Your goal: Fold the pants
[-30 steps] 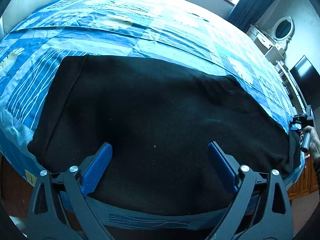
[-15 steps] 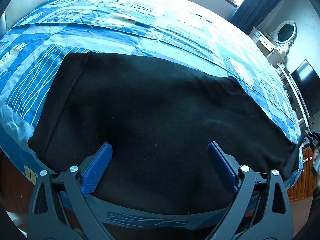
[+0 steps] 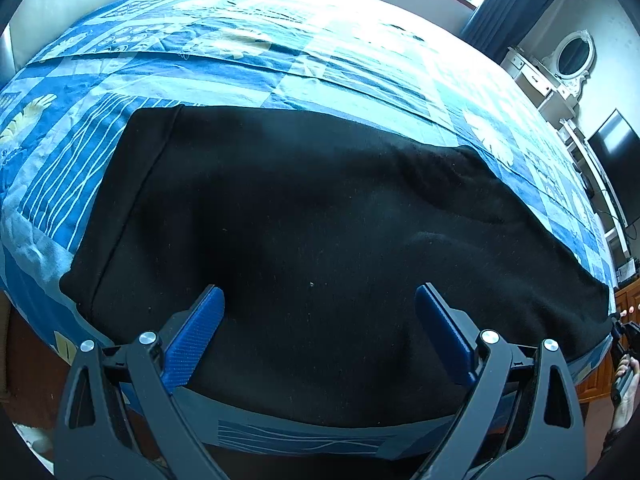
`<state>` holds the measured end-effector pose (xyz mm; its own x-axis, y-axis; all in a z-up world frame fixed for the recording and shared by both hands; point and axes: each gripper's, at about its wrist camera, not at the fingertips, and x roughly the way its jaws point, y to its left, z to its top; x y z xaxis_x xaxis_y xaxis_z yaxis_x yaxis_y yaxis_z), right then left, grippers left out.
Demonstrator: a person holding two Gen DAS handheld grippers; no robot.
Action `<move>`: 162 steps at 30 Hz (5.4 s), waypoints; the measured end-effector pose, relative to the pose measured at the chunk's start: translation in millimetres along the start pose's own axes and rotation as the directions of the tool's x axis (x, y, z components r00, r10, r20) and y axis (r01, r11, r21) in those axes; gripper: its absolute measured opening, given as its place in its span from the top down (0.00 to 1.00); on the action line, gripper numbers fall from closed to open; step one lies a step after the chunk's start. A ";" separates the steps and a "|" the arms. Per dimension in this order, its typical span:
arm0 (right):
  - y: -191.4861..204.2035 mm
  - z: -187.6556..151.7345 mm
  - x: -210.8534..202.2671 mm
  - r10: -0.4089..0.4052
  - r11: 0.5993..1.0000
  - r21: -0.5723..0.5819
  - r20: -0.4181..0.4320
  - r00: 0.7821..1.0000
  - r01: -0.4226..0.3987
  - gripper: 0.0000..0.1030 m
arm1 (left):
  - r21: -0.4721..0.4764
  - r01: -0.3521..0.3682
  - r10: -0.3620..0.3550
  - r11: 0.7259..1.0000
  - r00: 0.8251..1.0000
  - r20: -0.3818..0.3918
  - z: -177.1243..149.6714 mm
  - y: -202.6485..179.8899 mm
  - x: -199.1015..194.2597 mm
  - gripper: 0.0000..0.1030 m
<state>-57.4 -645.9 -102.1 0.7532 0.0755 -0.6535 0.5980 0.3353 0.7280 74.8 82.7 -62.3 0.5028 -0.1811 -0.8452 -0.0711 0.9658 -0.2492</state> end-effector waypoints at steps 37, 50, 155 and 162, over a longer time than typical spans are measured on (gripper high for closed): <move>-19.7 19.5 9.0 -0.011 0.993 -0.115 0.048 0.999 0.017 0.90 | 0.016 -0.028 0.027 0.999 0.999 0.023 -4.3 -6.1 2.3 0.06; -21.2 35.0 -33.8 -0.068 0.995 -0.057 0.140 0.988 0.076 0.80 | -0.020 0.016 -0.016 1.000 1.000 0.014 -0.8 1.0 0.2 0.06; 14.6 -4.3 44.8 0.128 0.991 -0.032 -0.066 0.990 -0.130 0.90 | 0.095 -0.014 0.016 0.995 1.000 -0.018 -2.8 -5.3 8.6 0.03; 107.0 -22.3 18.4 0.184 0.953 -0.230 -0.075 0.980 -0.196 0.90 | 0.106 -0.022 0.024 0.994 1.000 -0.016 -3.2 -5.3 8.7 0.03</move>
<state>14.3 -587.7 -40.8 0.8273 0.2065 -0.5224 0.3592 0.5205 0.7746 76.8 75.5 -69.9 0.4871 -0.1612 -0.8583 0.0101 0.9838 -0.1791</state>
